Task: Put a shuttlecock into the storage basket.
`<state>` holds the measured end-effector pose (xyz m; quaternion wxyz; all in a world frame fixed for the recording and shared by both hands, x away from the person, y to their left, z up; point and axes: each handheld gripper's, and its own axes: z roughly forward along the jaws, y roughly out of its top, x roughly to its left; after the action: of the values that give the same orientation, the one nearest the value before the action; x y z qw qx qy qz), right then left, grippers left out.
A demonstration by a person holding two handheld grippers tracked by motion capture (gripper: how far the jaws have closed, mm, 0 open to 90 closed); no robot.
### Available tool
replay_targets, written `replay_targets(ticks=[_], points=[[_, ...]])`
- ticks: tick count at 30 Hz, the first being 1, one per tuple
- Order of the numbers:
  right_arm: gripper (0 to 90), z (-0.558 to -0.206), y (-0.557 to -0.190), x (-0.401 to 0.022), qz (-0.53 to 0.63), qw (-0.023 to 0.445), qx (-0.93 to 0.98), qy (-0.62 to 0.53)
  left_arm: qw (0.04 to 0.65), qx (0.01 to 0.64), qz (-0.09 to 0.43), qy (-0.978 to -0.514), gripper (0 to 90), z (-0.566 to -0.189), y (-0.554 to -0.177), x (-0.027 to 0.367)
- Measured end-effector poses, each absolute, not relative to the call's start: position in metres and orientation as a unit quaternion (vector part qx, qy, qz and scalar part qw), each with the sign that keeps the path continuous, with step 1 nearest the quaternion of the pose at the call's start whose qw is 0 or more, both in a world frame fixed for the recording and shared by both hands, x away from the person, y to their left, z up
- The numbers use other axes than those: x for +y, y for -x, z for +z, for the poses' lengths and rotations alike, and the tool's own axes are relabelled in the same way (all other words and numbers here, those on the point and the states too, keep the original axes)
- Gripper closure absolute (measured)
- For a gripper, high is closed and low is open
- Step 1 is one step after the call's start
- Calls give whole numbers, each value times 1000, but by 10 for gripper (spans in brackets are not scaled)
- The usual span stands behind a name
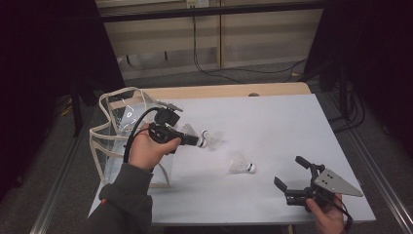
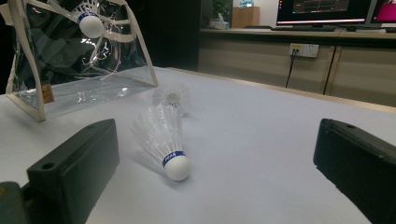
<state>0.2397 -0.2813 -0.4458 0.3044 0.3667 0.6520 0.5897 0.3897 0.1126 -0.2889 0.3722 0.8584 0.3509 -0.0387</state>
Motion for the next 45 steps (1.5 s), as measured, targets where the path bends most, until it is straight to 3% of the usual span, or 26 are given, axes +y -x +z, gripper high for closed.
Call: replay_targets(ticks=[45], points=[[3, -445, -240, -281, 591, 305, 652, -364, 371, 375, -28, -849, 887, -264, -410, 122]])
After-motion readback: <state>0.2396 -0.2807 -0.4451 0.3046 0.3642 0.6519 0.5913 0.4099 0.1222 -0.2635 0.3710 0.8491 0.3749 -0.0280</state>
